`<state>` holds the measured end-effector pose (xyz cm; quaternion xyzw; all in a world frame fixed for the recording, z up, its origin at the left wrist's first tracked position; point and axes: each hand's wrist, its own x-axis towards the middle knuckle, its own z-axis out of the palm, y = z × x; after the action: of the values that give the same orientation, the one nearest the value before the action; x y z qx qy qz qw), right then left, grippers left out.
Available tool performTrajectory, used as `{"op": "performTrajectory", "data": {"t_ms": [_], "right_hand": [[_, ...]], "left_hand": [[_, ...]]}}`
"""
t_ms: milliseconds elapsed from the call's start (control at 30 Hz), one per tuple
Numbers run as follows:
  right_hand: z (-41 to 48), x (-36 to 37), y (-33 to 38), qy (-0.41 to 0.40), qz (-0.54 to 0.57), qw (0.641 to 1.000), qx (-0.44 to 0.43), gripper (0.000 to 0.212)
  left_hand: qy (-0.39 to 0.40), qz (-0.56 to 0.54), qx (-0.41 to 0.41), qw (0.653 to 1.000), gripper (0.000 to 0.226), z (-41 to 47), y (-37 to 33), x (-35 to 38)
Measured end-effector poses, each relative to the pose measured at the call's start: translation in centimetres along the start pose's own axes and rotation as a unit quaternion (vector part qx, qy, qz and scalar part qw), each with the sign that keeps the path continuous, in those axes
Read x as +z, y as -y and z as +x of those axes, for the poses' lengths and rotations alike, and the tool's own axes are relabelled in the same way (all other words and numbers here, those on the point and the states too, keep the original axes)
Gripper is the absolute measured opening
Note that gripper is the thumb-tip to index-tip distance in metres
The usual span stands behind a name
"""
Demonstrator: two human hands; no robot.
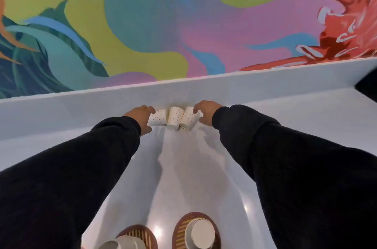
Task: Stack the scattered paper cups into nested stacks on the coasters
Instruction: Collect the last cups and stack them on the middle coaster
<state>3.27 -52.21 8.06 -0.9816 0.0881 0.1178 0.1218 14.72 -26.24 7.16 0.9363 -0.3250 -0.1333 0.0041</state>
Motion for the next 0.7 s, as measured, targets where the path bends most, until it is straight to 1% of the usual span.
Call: {"op": "performTrajectory", "data": {"t_ms": [67, 133, 200, 267, 367, 400, 500, 600, 633, 700], "right_hand": [[2.2, 1.6, -0.3, 0.018, -0.029, 0.999, -0.010, 0.051], [3.4, 3.2, -0.7, 0.026, -0.063, 0.997, -0.019, 0.058], [4.7, 4.8, -1.0, 0.029, -0.095, 0.994, -0.037, 0.059], [5.5, 6.3, -1.4, 0.035, -0.132, 0.989, -0.054, 0.061], [6.7, 8.0, -2.3, 0.036, -0.166, 0.982, -0.077, 0.086], [7.1, 8.3, -2.6, 0.026, -0.168, 0.982, -0.080, 0.091], [7.5, 9.1, -3.0, -0.019, -0.173, 0.981, -0.088, 0.086], [7.3, 9.5, -3.6, -0.054, -0.195, 0.976, -0.078, 0.076], [7.2, 9.7, -3.9, -0.066, -0.198, 0.975, -0.078, 0.074], [7.1, 10.1, -4.5, -0.092, -0.211, 0.969, -0.084, 0.067]], "left_hand": [[0.013, -0.009, -0.011, 1.000, 0.068, 1.1, -0.4, 1.0], [0.027, -0.020, -0.013, 0.999, 0.065, 1.8, -1.3, 2.1], [0.045, -0.033, -0.005, 0.998, 0.064, 2.6, -2.3, 3.4], [0.056, -0.037, 0.004, 0.998, 0.068, 3.2, -3.3, 4.9], [0.056, -0.041, 0.003, 0.998, 0.077, 4.5, -4.5, 6.4], [0.053, -0.042, 0.002, 0.998, 0.080, 5.1, -4.9, 6.8], [0.054, -0.037, -0.019, 0.998, 0.082, 6.3, -5.6, 7.9], [0.053, -0.034, -0.051, 0.997, 0.076, 6.6, -6.1, 9.1], [0.047, -0.036, -0.057, 0.997, 0.071, 6.5, -6.1, 9.3], [0.031, -0.030, -0.055, 0.998, 0.054, 6.5, -5.9, 9.7]]}}
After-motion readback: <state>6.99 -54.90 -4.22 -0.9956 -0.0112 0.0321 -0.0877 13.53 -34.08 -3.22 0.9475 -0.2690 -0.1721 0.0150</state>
